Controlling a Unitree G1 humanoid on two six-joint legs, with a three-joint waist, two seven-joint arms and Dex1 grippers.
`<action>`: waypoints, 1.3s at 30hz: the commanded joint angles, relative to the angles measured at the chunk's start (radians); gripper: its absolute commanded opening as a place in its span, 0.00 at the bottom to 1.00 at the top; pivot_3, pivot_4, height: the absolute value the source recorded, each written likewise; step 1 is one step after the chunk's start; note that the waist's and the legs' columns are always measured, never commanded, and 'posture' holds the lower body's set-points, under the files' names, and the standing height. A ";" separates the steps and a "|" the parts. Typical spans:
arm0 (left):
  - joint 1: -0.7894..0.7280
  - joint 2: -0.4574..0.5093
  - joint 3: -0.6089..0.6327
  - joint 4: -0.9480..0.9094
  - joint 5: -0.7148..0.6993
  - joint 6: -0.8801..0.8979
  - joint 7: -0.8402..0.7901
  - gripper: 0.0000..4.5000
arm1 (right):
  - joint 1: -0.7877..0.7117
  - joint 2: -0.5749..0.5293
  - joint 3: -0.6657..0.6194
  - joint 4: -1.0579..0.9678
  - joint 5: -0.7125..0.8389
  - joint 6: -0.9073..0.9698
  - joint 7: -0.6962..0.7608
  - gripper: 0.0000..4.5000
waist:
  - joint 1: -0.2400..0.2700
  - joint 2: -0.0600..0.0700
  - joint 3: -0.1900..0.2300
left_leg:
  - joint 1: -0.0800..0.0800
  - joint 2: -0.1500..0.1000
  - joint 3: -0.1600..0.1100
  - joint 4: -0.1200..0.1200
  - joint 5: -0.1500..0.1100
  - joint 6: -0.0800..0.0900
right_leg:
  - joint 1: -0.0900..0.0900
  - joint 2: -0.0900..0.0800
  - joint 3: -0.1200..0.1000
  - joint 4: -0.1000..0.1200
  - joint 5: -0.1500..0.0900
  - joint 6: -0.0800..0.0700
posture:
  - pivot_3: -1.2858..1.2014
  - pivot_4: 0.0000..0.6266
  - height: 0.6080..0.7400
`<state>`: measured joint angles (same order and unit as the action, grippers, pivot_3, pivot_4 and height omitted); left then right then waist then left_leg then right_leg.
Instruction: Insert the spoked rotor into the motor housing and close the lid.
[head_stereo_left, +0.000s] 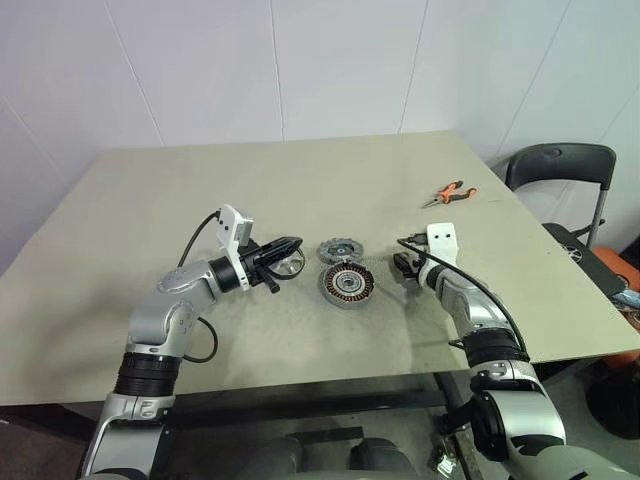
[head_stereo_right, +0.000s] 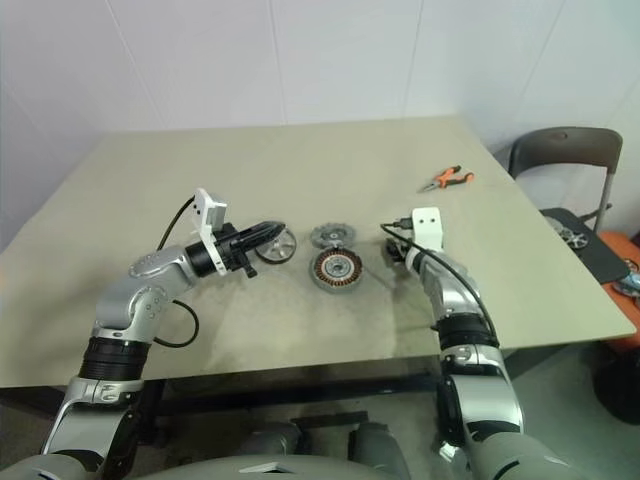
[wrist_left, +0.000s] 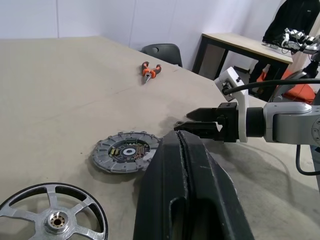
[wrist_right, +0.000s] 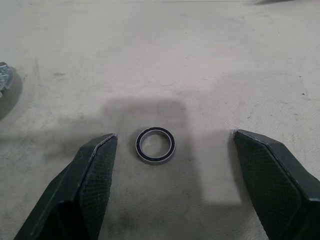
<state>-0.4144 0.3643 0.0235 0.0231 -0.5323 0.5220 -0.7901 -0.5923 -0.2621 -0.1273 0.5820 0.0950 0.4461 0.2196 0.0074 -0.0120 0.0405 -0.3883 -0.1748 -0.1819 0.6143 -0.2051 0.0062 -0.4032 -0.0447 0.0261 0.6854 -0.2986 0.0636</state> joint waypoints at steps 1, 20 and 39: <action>-0.017 -0.001 0.008 -0.025 0.000 -0.012 0.001 0.00 | -0.007 0.013 0.018 -0.009 -0.010 -0.007 -0.007 0.86 | -0.001 0.000 0.000 | 0.000 0.000 0.000 0.000 0.000 0.000 | 0.000 0.000 0.000 0.000 0.000 0.000 | 0.52 0.00 1.00; 0.001 0.000 0.011 -0.054 -0.009 0.000 0.010 0.00 | -0.010 0.072 0.032 0.007 -0.007 -0.045 -0.020 0.86 | -0.023 0.000 0.000 | 0.005 0.000 0.000 -0.001 0.000 0.000 | 0.004 0.000 0.000 0.000 0.000 0.000 | 0.52 0.00 1.00; 0.006 0.003 0.011 -0.063 -0.010 0.016 0.007 0.00 | -0.019 0.058 0.001 0.020 -0.023 -0.107 -0.096 0.86 | -0.019 0.001 0.000 | 0.005 0.000 0.000 -0.002 0.000 0.000 | 0.004 0.000 0.000 -0.001 0.000 0.000 | 0.52 0.00 1.00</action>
<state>-0.3970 0.3592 0.0211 -0.0041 -0.5340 0.5407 -0.7815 -0.5966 -0.1913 -0.1083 0.6129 0.0709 0.3567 0.1346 -0.0120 -0.0114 0.0407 -0.3837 -0.1745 -0.1820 0.6124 -0.2054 0.0064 -0.3992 -0.0445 0.0262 0.6846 -0.2989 0.0633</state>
